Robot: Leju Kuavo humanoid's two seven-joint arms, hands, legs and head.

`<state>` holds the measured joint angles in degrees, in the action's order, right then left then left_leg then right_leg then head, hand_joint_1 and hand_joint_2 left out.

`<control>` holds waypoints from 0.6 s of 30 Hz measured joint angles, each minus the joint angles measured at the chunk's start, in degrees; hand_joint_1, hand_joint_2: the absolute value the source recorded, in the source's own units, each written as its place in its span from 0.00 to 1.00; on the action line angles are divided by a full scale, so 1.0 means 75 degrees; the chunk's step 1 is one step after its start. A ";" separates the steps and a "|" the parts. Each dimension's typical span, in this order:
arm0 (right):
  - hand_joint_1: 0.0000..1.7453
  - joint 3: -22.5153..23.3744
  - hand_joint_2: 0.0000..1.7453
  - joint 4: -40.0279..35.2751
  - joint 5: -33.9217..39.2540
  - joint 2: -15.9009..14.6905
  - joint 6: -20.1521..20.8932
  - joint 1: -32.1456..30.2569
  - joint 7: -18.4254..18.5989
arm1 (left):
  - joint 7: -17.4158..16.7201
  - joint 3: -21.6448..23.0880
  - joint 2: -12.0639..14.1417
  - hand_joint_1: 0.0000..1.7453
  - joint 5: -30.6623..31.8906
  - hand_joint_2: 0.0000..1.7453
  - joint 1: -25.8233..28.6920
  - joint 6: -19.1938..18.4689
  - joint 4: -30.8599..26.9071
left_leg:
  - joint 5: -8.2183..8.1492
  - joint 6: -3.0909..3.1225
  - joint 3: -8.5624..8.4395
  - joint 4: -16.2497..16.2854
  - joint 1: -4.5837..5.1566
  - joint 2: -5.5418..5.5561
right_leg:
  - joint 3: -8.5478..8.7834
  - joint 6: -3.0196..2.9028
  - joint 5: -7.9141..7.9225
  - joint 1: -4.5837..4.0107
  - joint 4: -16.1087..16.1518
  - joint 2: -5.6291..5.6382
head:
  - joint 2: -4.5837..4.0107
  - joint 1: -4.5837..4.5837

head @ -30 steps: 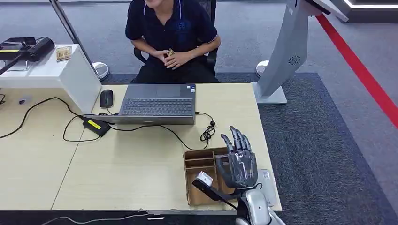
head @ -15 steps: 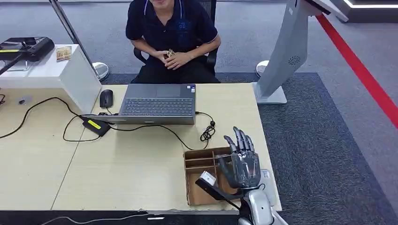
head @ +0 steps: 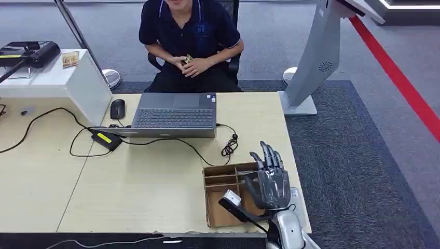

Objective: Pass the card to the sensor for recognition and then transmit it.

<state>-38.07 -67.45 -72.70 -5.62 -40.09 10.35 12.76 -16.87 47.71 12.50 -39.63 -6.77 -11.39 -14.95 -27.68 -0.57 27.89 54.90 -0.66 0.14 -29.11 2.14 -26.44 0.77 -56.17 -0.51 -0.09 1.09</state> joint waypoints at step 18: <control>0.34 -0.0003 1.00 0.0000 0.0000 -0.0061 -0.0003 0.0002 0.0009 | 0.0079 0.0006 0.0006 0.00 -0.0084 0.00 0.0002 0.0000 -0.0003 | 0.0000 0.0000 0.0000 0.0000 0.0000 0.0000 | 0.0001 0.0000 0.0000 0.0000 -0.0001 0.0000 | 0.0000 0.0000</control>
<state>-38.10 -67.45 -72.70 -6.08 -40.11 10.37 12.83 -16.28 47.76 12.55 -40.26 -6.76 -11.39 -14.97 -27.67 -0.58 27.89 54.90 -0.66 0.14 -29.10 2.14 -26.44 0.77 -56.18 -0.51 -0.09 1.09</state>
